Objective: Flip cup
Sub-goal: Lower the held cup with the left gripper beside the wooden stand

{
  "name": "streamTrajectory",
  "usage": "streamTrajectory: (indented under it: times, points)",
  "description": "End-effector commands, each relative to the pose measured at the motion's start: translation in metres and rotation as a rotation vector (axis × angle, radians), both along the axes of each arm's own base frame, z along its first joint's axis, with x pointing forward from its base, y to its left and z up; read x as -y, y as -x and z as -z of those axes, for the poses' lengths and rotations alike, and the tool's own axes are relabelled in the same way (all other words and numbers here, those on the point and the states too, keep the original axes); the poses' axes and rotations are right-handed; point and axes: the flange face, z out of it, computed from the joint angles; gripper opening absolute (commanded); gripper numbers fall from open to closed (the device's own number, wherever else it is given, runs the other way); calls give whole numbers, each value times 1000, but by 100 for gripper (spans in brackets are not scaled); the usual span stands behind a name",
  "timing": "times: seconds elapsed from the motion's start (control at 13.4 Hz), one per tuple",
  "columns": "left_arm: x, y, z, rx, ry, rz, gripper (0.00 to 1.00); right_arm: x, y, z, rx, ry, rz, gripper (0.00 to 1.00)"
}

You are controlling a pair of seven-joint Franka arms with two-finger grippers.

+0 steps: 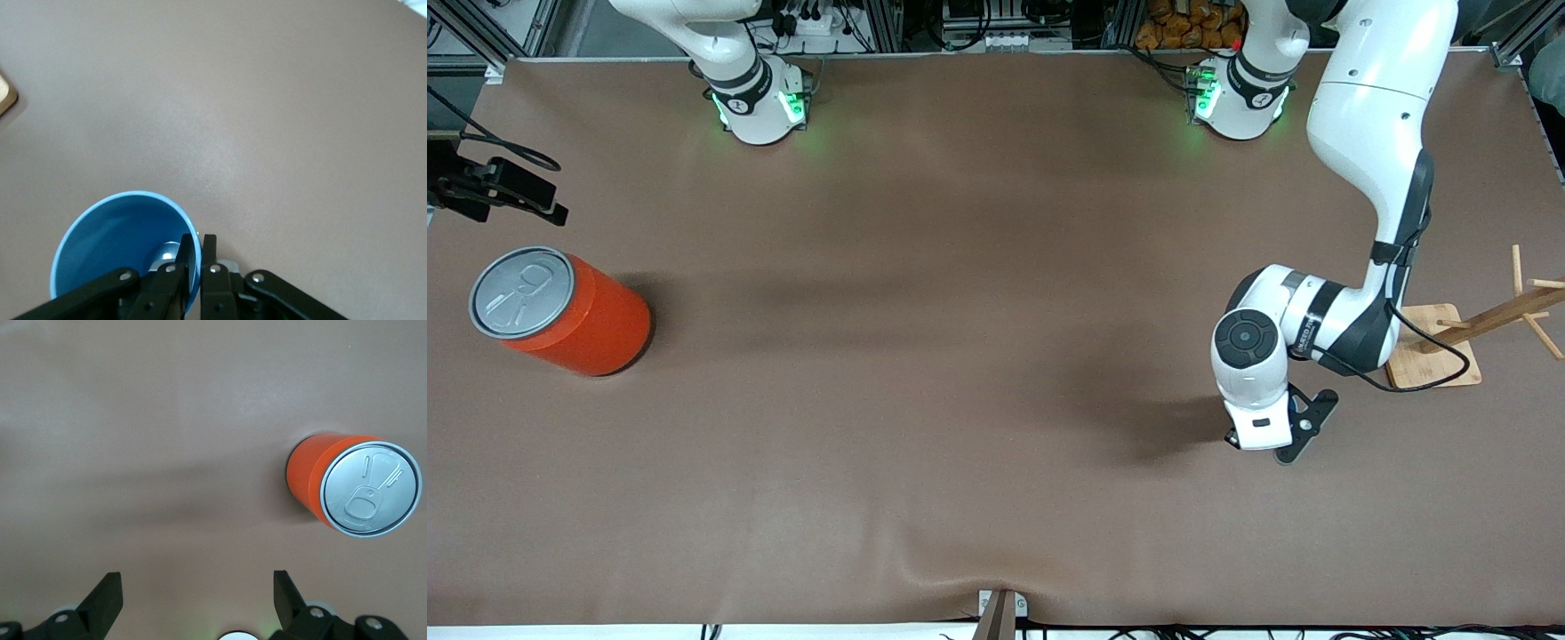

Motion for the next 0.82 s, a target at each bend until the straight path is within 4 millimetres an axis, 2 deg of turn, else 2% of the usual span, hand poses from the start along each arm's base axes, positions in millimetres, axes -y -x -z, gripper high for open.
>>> streamTrajectory:
  times: [0.0, 0.75]
  points:
    - [-2, 0, -9, 74, -17, -67, 0, 0, -2, -4, 12, -16, -5, 100]
    - [2, 5, 7, 82, -17, -136, 0, -4, -2, -3, 12, -16, -12, 100]
